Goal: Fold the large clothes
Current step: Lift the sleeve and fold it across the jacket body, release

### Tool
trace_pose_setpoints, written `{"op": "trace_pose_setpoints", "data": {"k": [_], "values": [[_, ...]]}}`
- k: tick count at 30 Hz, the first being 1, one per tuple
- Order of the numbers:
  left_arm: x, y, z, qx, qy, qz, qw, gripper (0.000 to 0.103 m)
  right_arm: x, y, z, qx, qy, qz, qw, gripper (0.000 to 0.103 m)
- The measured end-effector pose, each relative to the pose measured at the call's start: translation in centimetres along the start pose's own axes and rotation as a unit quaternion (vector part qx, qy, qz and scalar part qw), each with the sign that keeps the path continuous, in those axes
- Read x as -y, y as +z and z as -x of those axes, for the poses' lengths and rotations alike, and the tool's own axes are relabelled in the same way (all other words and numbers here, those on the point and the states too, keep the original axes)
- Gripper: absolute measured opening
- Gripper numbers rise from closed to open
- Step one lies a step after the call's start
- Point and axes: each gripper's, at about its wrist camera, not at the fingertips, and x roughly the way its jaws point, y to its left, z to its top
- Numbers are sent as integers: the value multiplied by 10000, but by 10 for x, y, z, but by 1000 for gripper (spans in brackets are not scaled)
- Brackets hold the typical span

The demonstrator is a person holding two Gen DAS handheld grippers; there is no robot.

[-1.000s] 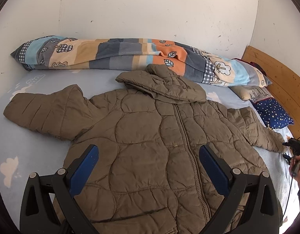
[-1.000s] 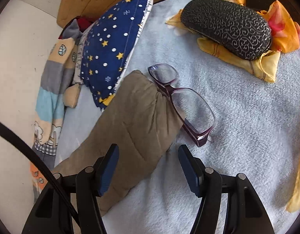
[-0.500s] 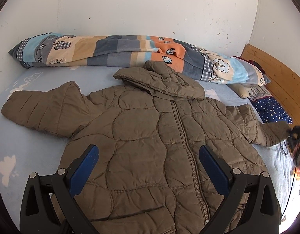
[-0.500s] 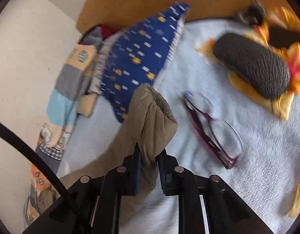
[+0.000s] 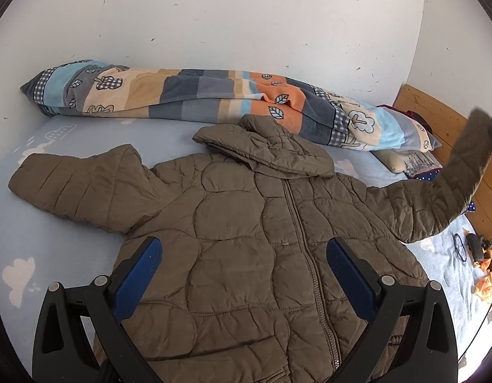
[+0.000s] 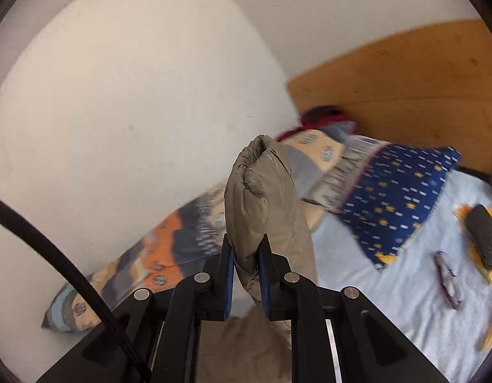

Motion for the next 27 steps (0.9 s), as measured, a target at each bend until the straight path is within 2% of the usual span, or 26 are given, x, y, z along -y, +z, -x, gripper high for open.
{"op": "trace_pose_setpoints", "data": {"k": [8, 15, 22, 27], "values": [[-11, 5, 10, 60, -23, 180, 9998, 102, -114, -36, -4, -432, 992, 720, 9915, 15], [-22, 10, 13, 91, 63, 386, 9992, 102, -177, -93, -32, -1059, 1551, 1226, 9745, 15], [-39, 10, 11, -2, 220, 652, 9976, 102, -217, -172, -73, -1920, 1886, 1611, 9495, 15], [-49, 9, 9, -46, 325, 777, 9964, 102, -226, -258, -113, -2824, 1775, 1814, 9251, 15]]}}
